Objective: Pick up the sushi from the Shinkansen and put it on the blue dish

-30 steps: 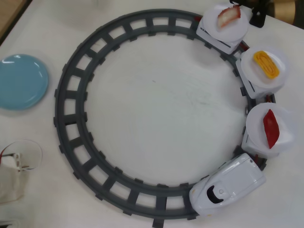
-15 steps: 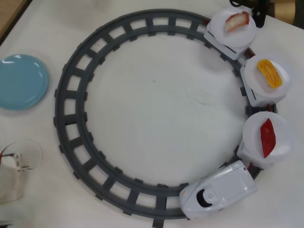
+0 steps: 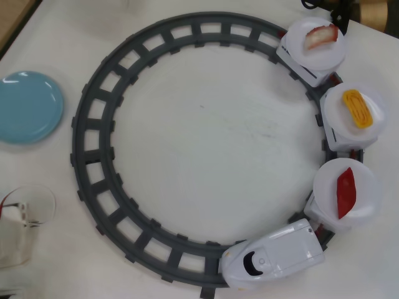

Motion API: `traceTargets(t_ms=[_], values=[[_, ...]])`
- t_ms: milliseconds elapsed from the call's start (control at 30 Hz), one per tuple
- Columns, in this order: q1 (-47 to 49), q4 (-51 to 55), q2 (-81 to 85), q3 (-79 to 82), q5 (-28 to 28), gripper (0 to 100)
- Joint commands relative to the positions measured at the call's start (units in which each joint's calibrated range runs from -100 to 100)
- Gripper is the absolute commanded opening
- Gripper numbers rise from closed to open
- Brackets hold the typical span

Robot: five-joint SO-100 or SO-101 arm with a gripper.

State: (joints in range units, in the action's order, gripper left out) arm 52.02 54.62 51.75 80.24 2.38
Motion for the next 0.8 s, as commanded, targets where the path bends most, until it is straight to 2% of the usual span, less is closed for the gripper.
traceTargets(t_ms=[0, 533, 767], values=[[-0.7, 3.0, 0.63, -6.48, 0.08, 3], [-1.14, 11.75, -0.11, -22.17, 0.08, 3], [-6.95, 12.43, -0.28, -25.32, 0.5, 4]])
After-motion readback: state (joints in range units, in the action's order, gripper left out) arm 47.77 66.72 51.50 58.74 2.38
